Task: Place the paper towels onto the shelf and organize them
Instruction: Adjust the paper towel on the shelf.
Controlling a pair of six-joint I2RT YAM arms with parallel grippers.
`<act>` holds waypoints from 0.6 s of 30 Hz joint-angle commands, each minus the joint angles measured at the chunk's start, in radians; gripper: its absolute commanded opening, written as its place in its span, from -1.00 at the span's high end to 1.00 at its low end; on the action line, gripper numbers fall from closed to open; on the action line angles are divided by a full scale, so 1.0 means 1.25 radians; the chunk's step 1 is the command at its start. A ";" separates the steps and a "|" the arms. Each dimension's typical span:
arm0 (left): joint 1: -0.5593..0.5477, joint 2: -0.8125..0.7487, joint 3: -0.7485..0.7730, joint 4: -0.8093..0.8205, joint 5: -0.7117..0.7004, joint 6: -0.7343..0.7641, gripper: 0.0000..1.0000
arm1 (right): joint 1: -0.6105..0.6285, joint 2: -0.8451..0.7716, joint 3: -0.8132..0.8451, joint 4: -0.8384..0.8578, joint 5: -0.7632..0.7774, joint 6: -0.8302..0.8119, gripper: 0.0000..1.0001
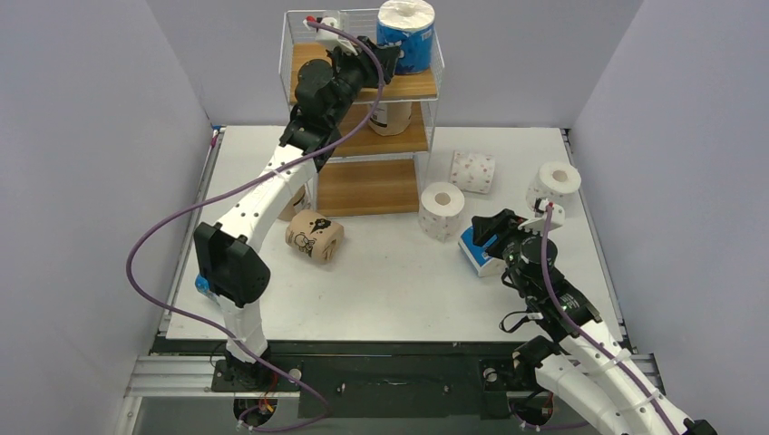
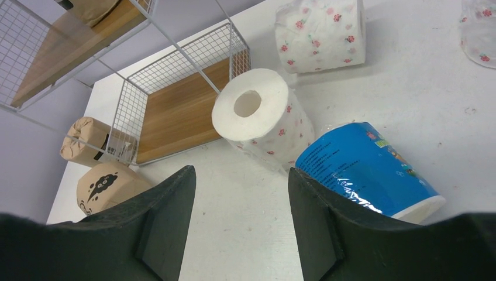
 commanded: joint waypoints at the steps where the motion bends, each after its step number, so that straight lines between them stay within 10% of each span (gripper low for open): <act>1: -0.015 0.016 0.026 -0.006 0.029 0.004 0.12 | 0.007 -0.012 -0.006 0.003 0.024 -0.015 -0.10; 10: -0.021 -0.111 -0.059 0.040 0.027 0.023 -0.41 | 0.007 -0.019 -0.003 -0.005 0.022 -0.015 -0.10; 18: -0.061 -0.348 -0.302 0.099 -0.028 0.062 -0.45 | 0.007 -0.036 -0.015 -0.012 0.023 -0.012 -0.10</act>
